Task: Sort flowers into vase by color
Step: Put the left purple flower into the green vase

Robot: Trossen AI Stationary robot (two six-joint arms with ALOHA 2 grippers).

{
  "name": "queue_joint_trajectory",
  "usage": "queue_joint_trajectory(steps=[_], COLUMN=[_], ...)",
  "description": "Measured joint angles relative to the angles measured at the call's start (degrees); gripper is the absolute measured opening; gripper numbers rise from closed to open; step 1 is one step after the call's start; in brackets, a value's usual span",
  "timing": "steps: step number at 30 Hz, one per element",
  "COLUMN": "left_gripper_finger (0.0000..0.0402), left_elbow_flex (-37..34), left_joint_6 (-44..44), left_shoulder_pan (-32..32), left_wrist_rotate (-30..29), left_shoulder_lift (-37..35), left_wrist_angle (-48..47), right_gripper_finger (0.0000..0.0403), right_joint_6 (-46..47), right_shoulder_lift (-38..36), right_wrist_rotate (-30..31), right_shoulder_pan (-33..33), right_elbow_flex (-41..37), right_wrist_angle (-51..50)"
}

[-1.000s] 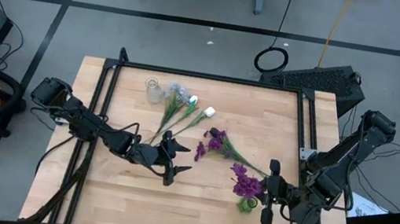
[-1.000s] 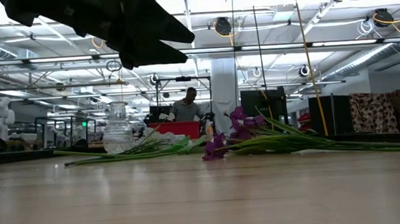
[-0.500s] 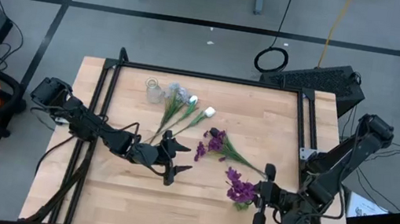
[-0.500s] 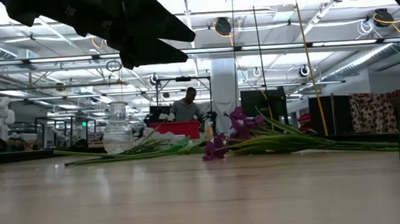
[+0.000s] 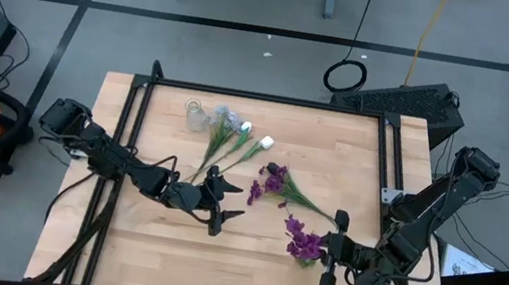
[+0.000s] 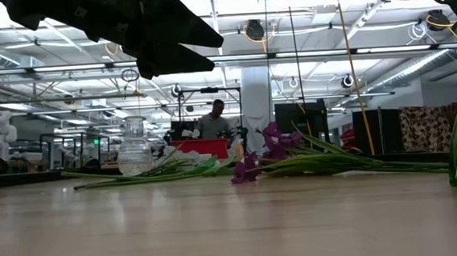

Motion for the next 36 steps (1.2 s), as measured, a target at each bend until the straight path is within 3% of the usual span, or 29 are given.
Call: queue_joint_trajectory(steps=[16,26,36], left_gripper_finger=[0.0299,0.0299,0.0299], left_elbow_flex=[0.0,0.0,0.0], left_joint_6=[-0.1,-0.2,0.0], left_shoulder_pan=[0.0,0.0,0.0], left_wrist_rotate=[0.0,0.0,0.0], left_shoulder_lift=[0.0,0.0,0.0], left_wrist_angle=[-0.1,-0.2,-0.3], right_gripper_finger=[0.0157,0.024,0.0278], right_joint_6=[5.1,6.7,14.3], right_shoulder_lift=[-0.8,-1.6,-1.6], right_wrist_rotate=[-6.3,-8.4,-16.2], right_shoulder_pan=[0.0,0.0,0.1], right_elbow_flex=[0.0,0.0,0.0], right_wrist_angle=[-1.0,-8.0,-16.3])
